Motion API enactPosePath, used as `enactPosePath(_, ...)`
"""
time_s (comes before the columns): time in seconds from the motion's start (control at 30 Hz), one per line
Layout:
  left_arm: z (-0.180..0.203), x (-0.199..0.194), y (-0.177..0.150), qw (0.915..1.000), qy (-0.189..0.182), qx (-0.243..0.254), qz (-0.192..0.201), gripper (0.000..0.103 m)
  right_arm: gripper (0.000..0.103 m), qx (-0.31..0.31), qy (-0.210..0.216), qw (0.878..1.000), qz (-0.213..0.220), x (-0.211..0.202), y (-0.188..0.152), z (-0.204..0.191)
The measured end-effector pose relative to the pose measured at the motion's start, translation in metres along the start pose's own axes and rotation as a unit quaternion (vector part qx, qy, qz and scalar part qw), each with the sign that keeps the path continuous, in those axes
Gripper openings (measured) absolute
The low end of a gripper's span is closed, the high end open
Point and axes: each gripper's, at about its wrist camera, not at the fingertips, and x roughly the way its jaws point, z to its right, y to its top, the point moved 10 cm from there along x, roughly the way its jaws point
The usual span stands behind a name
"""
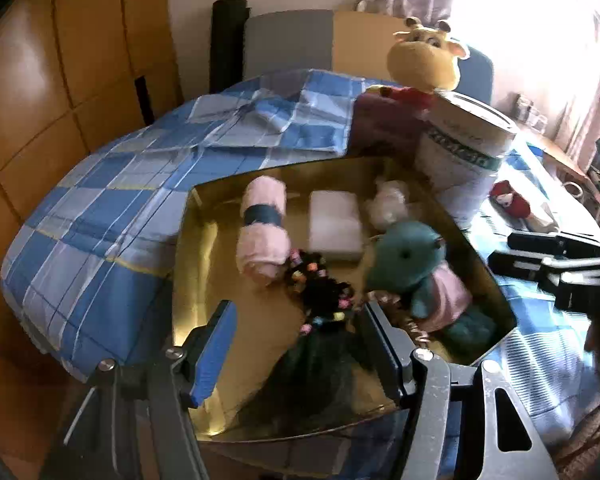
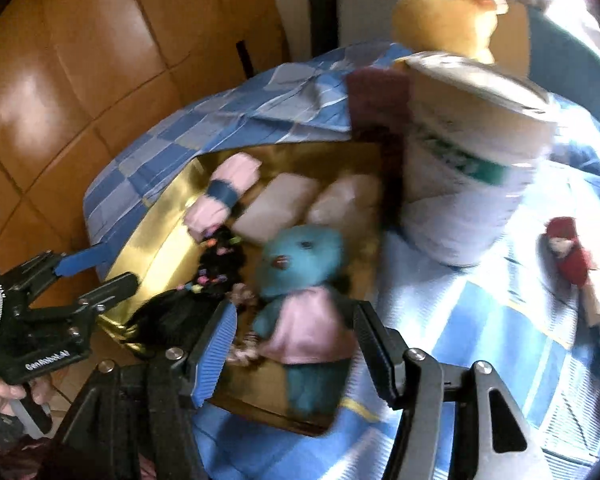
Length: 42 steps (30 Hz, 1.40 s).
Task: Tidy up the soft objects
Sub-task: 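Carry the brown scrunchie to the gold tray and release it with the right gripper, then move both grippers back to the pile beside the tissue pack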
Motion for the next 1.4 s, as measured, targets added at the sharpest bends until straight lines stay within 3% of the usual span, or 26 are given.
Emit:
enactPosePath(0.23,0.030,-0.008,0.011,0.9990,-0.026,0.033,0.012,0.065,0.062,0.068,-0.076,0.994,0.027,-0.039,-0.009,0.088)
enactPosePath(0.4,0.055,-0.009,0.018,0.9979,-0.038,0.051,0.010,0.065,0.062,0.122,-0.150,0.980,0.038,-0.072,-0.029,0.163)
enactPosePath(0.57,0.088,-0.012,0.024,0.9947,-0.057,0.084,0.015,0.065,0.062,0.175,-0.227,0.956,0.062,-0.110,-0.052,0.239)
enactPosePath(0.67,0.110,-0.013,0.025,0.9921,-0.071,0.103,0.014,0.065,0.062,0.233,-0.260,0.934,0.084,-0.127,-0.073,0.281)
enactPosePath(0.8,0.141,-0.011,0.026,0.9874,-0.088,0.131,0.011,0.066,0.062,0.343,-0.261,0.898,0.088,-0.138,-0.105,0.322)
enactPosePath(0.9,0.161,-0.008,0.026,0.9845,-0.103,0.142,0.005,0.067,0.062,0.377,-0.257,0.883,0.109,-0.151,-0.111,0.334)
enactPosePath(1.4,0.247,0.022,0.017,0.9686,-0.154,0.192,-0.037,0.065,0.062,0.449,-0.246,0.854,0.093,-0.147,-0.136,0.346)
